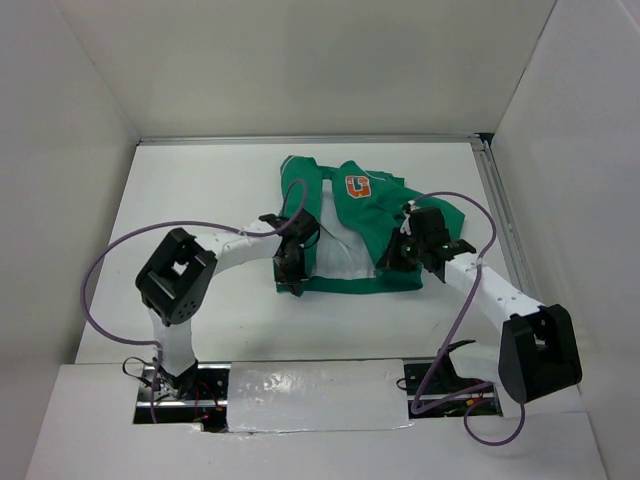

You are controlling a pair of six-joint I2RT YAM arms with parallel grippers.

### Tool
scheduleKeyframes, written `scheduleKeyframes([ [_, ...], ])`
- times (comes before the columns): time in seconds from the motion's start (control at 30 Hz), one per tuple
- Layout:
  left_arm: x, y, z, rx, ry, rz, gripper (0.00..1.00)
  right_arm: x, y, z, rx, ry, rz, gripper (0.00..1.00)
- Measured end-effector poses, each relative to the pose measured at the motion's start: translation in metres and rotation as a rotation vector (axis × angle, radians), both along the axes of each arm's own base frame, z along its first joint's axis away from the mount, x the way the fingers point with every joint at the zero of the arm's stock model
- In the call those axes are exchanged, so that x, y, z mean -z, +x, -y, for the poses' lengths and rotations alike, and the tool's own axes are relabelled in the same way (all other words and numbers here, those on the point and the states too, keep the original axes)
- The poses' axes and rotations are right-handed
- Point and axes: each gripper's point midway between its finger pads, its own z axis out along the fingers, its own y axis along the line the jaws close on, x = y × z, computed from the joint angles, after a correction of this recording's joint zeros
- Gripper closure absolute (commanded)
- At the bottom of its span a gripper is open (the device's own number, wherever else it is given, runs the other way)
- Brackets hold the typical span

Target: Zip up the jacket

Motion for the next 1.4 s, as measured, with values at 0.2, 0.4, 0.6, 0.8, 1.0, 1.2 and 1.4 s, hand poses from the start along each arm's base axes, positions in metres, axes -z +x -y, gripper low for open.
scheduleKeyframes([
  [0.2, -0.044, -0.004, 0.009, 0.080, -0.149, 0.106, 1.00, -0.010, 0.001, -0.008, -0.066, 0.083, 0.023, 1.00],
  [0.4, -0.156, 0.000, 0.041, 0.205, -0.476, 0.376, 1.00, -0.048, -0.007, -0.032, -0.208, 0.248, 0.127, 1.00],
  [0.6, -0.212, -0.005, 0.060, 0.267, -0.658, 0.504, 1.00, -0.079, -0.023, -0.054, -0.348, 0.422, 0.236, 1.00],
  [0.8, -0.204, 0.003, 0.074, 0.207, -0.681, 0.466, 1.00, -0.110, -0.031, -0.060, -0.399, 0.491, 0.351, 1.00],
  [1.0, -0.184, 0.006, 0.085, 0.135, -0.671, 0.393, 1.00, -0.124, -0.043, -0.060, -0.391, 0.542, 0.440, 1.00],
  [1.2, -0.188, 0.004, 0.091, 0.082, -0.700, 0.370, 1.00, -0.111, -0.048, -0.058, -0.328, 0.586, 0.438, 1.00],
  [1.4, -0.191, -0.003, 0.099, 0.080, -0.720, 0.358, 1.00, -0.118, -0.046, -0.055, -0.283, 0.614, 0.496, 1.00],
])
